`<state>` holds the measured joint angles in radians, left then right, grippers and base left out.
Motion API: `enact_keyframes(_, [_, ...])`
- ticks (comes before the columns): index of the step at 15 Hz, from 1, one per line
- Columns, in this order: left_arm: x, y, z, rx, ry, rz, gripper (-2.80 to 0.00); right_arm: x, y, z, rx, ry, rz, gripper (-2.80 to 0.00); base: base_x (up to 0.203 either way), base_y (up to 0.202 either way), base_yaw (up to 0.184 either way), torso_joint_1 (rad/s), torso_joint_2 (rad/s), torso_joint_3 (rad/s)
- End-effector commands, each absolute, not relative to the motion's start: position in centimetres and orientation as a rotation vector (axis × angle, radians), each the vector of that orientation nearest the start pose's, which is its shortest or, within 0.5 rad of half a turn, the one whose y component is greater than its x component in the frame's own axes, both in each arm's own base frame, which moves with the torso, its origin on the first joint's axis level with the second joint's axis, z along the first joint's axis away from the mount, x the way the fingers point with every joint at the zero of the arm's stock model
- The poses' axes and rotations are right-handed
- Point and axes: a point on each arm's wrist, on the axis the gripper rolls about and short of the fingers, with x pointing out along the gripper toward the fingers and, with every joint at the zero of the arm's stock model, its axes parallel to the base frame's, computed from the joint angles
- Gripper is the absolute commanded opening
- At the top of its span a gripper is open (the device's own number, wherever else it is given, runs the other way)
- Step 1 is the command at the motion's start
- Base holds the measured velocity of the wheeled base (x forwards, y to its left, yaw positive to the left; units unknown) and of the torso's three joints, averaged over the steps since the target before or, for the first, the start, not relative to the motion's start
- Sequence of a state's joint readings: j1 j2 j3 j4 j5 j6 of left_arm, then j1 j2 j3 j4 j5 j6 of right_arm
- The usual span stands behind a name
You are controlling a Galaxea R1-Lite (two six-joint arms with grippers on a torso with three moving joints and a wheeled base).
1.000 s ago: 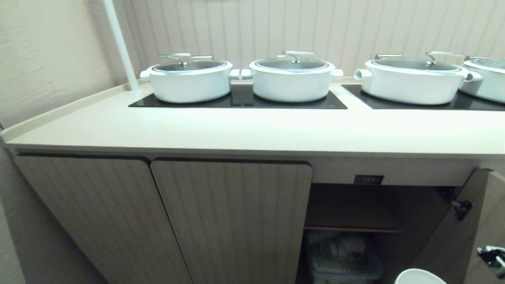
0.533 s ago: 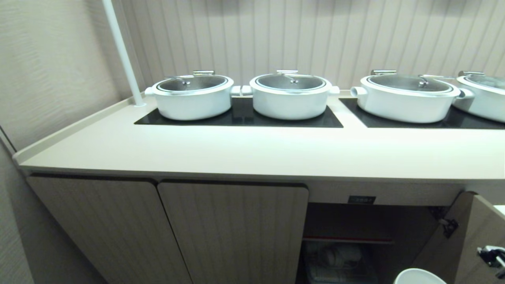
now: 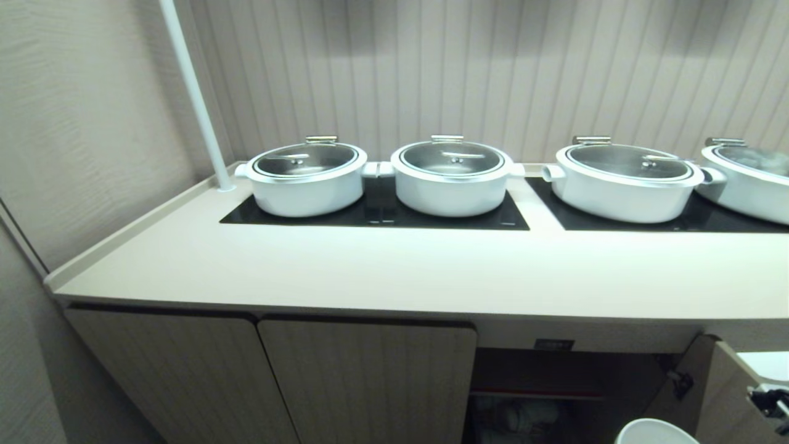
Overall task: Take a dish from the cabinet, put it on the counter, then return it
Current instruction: Place it on the table
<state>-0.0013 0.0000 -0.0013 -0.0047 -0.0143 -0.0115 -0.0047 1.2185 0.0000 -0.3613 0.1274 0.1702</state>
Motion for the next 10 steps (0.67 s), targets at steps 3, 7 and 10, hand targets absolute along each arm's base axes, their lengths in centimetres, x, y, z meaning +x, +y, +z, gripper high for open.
enact_keyframes(3, [-2.29,-0.03,7.64,-0.012,-0.006,-0.015,-2.8,9.47,0.25,6.65,0.218,0.862,0.043,-2.8,0.0,0.0,0.0,0.216,-0.46,-0.244])
enact_keyframes(7, [-2.29,-0.03,7.64,-0.012,-0.006,-0.015,-2.8,9.48,0.23,6.61,0.219,0.866,0.041,-2.8,0.0,0.0,0.0,0.174,-0.36,-0.19])
enact_keyframes(10, [-2.29,-0.03,7.62,-0.012,-0.005,-0.015,-2.8,9.49,0.23,6.62,0.219,0.865,0.041,-2.8,0.0,0.0,0.0,0.16,-0.33,-0.175])
